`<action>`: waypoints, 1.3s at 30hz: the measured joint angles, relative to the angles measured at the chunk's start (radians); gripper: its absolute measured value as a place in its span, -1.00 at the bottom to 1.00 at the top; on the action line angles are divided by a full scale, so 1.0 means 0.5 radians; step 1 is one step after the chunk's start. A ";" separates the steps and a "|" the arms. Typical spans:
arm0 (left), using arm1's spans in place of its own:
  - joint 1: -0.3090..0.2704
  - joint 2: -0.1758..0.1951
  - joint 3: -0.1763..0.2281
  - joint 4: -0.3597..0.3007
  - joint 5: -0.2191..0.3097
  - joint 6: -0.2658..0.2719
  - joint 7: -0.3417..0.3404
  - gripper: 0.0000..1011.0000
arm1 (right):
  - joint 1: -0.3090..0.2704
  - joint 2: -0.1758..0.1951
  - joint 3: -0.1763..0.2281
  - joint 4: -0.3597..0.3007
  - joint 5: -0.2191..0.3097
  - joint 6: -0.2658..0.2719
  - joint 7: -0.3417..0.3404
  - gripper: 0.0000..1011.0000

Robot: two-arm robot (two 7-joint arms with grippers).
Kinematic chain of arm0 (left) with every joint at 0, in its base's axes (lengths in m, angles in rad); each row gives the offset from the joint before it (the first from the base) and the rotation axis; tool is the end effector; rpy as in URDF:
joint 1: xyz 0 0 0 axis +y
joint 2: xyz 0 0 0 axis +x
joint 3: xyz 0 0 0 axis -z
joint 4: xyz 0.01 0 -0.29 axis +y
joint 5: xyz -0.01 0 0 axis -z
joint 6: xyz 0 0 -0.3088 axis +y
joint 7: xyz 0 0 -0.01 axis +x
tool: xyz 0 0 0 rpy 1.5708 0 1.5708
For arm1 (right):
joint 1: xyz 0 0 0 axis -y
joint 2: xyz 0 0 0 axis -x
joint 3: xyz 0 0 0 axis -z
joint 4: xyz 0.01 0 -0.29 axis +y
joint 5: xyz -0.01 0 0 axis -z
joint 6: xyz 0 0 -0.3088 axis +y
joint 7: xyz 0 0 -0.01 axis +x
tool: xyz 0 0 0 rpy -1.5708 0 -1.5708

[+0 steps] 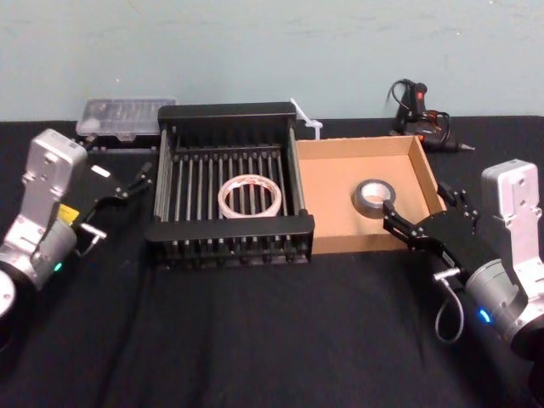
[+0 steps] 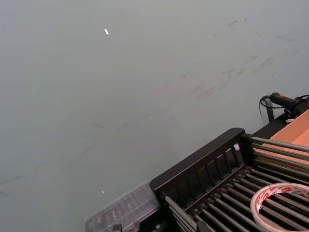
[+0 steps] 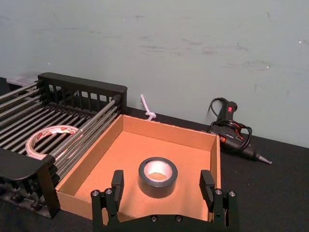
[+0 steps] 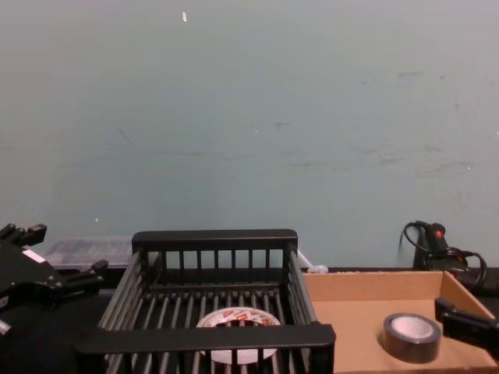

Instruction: Pick up the white tape and place it into the black box , Pick up the silver tape and place it into the brown box.

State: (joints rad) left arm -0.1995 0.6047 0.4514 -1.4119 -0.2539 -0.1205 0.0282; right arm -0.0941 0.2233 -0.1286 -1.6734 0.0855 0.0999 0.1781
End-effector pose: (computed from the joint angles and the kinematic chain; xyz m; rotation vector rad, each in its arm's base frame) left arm 0.3581 0.0827 -0.3023 0.3046 -0.2850 1.2479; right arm 0.2986 -0.0183 -0.3004 -0.1841 0.0017 -1.2466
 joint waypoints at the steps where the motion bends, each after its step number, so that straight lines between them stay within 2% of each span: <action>1: 0.000 0.000 0.000 0.000 0.000 0.000 0.000 0.98 | 0.003 -0.001 0.000 0.006 0.001 0.000 0.004 0.98; 39: 0.000 0.000 0.000 0.000 0.000 0.000 0.000 0.98 | 0.009 0.000 -0.001 0.014 0.007 0.001 0.008 0.98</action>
State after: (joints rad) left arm -0.1995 0.6047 0.4513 -1.4120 -0.2539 -0.1205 0.0283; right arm -0.0896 0.2235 -0.1292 -1.6662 0.0887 0.1003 0.1822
